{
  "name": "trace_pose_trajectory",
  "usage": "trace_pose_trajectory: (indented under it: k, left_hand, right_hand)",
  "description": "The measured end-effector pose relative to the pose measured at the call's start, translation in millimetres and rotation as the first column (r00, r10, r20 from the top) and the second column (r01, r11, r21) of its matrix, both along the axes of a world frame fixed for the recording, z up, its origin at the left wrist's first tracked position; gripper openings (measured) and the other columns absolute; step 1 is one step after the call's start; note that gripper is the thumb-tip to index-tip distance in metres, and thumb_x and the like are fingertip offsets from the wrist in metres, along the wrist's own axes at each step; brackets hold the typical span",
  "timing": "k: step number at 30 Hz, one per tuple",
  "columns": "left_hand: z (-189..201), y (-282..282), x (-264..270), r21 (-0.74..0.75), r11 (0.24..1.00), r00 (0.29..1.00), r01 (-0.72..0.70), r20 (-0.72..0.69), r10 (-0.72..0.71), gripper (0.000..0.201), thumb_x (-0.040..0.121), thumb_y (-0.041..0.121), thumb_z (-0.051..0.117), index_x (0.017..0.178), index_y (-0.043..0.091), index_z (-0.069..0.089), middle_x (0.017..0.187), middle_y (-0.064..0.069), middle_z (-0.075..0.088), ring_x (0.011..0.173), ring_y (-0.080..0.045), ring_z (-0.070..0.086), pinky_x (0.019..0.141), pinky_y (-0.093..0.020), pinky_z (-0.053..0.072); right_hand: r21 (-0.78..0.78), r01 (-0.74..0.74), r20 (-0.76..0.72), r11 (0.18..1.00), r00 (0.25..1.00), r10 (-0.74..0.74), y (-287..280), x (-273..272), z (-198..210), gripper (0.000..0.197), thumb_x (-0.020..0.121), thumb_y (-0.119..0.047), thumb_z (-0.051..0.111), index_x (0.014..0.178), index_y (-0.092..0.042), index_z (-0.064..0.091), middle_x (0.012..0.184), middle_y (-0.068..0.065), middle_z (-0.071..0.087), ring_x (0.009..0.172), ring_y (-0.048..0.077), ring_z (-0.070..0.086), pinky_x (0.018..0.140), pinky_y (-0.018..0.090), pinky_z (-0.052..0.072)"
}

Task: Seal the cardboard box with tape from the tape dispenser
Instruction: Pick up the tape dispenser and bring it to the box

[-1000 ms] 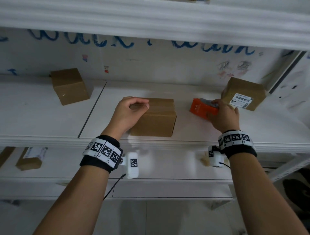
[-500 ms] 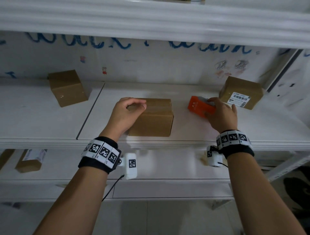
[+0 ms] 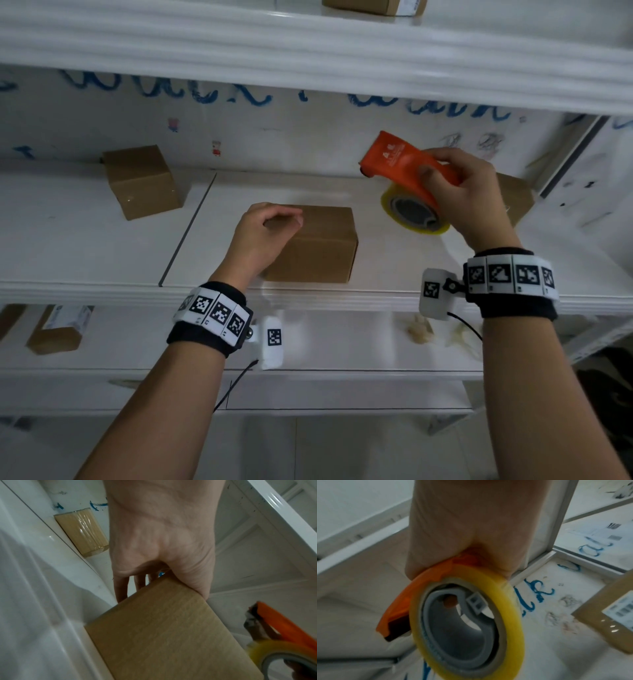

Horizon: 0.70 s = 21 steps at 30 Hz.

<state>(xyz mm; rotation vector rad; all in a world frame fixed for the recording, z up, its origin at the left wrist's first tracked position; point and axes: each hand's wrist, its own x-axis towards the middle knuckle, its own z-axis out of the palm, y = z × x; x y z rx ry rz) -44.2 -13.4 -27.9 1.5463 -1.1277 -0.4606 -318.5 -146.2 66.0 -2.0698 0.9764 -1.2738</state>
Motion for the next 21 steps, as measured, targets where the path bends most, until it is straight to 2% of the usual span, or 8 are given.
trace_pose_trajectory:
  k: [2,4,6,9,12,16,18,21]
  left_hand:
    - [0,-1,1,-0.001,1.0,1.0,0.005,-0.005,-0.005,0.017,0.095,0.031,0.075,0.111,0.033,0.079,0.121,0.013,0.064,0.112,0.006,0.058,0.089,0.0,0.039]
    - [0,-1,2,-0.001,1.0,1.0,0.006,-0.004,-0.006,0.017,0.094,0.032,0.075,0.111,0.035,0.079,0.121,0.012,0.064,0.113,0.003,0.058,0.092,-0.006,0.04]
    - [0,-1,3,0.004,1.0,1.0,0.003,-0.013,-0.003,0.017,0.095,0.032,0.075,0.111,0.035,0.08,0.12,0.012,0.063,0.111,0.004,0.058,0.093,-0.008,0.04]
    - [0,-2,2,-0.01,1.0,1.0,-0.005,-0.016,0.005,0.017,0.093,0.031,0.076,0.109,0.035,0.08,0.119,0.01,0.064,0.107,0.007,0.06,0.092,-0.006,0.042]
    - [1,-3,1,-0.005,1.0,1.0,-0.009,-0.029,0.009,0.016,0.091,0.032,0.076,0.106,0.038,0.079,0.117,0.012,0.065,0.107,0.004,0.061,0.096,-0.015,0.046]
    - [0,-3,2,0.026,0.999,0.999,-0.031,-0.015,0.032,0.022,0.089,0.035,0.077,0.11,0.03,0.077,0.117,0.01,0.064,0.106,0.0,0.062,0.096,-0.021,0.049]
    - [0,-4,2,0.032,0.999,0.999,-0.037,-0.029,0.038,0.023,0.089,0.035,0.077,0.111,0.027,0.077,0.117,0.008,0.064,0.106,-0.003,0.062,0.096,-0.024,0.05]
    - [1,-3,0,0.018,1.0,0.998,-0.019,-0.058,0.02,0.018,0.089,0.031,0.077,0.107,0.031,0.077,0.118,0.005,0.065,0.107,-0.003,0.062,0.098,-0.025,0.05]
  right_hand:
    - [0.062,-0.079,0.046,0.995,0.996,0.076,8,10,12,0.02,0.096,-0.03,0.068,0.115,-0.026,0.073,0.101,-0.003,0.076,0.088,0.013,0.075,0.076,0.031,0.063]
    - [0.131,-0.173,0.087,0.976,0.983,0.162,14,22,21,0.019,0.099,-0.024,0.066,0.116,-0.018,0.073,0.096,0.001,0.077,0.081,0.012,0.076,0.07,0.026,0.061]
    - [0.175,-0.267,0.128,0.948,0.961,0.247,18,35,26,0.018,0.101,-0.02,0.064,0.115,-0.012,0.072,0.094,0.004,0.077,0.078,0.013,0.076,0.07,0.024,0.06]
    - [0.226,-0.347,0.15,0.91,0.936,0.32,20,62,26,0.017,0.1,-0.021,0.067,0.108,-0.009,0.074,0.092,0.009,0.077,0.079,0.018,0.075,0.075,0.03,0.062]
    - [0.266,-0.383,0.11,0.885,0.924,0.367,20,94,21,0.017,0.097,-0.025,0.07,0.103,-0.01,0.077,0.092,0.007,0.078,0.08,0.019,0.075,0.077,0.032,0.061]
    - [0.296,-0.386,0.033,0.874,0.918,0.395,13,120,20,0.027,0.094,-0.034,0.069,0.104,-0.012,0.079,0.099,0.014,0.079,0.094,0.033,0.075,0.09,0.044,0.062]
    - [0.277,-0.377,-0.017,0.884,0.918,0.396,10,127,23,0.027,0.093,-0.037,0.068,0.102,-0.014,0.08,0.099,0.011,0.079,0.094,0.03,0.076,0.093,0.046,0.061]
    - [0.25,-0.357,-0.064,0.9,0.921,0.383,4,134,25,0.023,0.092,-0.037,0.067,0.098,-0.018,0.081,0.099,0.006,0.079,0.096,0.023,0.075,0.097,0.046,0.059]
